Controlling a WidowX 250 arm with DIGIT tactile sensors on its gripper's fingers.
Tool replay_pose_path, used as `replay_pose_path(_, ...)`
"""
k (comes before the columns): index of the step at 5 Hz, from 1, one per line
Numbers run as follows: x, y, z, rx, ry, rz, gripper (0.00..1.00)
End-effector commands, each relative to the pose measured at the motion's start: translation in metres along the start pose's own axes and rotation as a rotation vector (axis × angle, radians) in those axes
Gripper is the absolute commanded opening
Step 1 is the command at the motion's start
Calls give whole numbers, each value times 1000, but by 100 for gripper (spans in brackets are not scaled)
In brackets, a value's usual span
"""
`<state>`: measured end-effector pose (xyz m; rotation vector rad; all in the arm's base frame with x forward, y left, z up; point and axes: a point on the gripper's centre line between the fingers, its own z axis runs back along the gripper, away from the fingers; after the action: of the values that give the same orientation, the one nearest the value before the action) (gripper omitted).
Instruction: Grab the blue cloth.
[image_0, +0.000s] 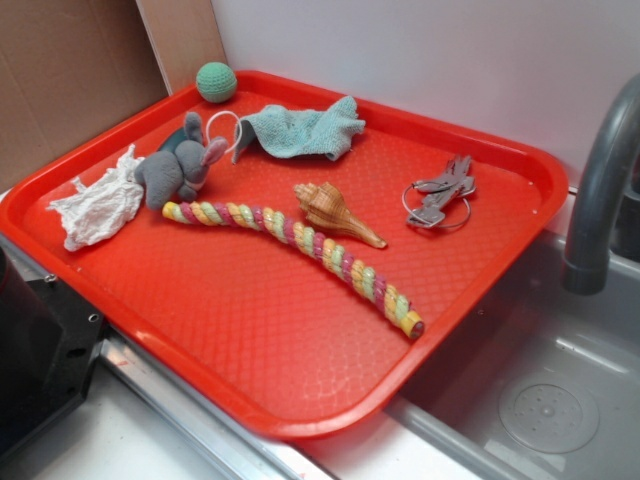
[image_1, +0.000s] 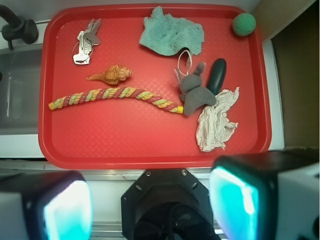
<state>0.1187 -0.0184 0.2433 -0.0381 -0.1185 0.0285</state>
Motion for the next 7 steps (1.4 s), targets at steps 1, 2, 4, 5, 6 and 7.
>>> replay_pose_path(1, 0, 0, 0, 0, 0, 0, 100)
replay_pose_path(2, 45, 36, -54, 100, 4, 71, 100)
replay_pose_path(4, 127, 85, -152, 210, -55, 9, 100)
replay_pose_path(5, 149, 80, -177, 194, -78, -53, 100)
replay_pose_path(6, 147, 67, -191, 180, -91, -131, 100)
replay_pose_path(7, 138, 70, -202, 166, -65, -132, 100)
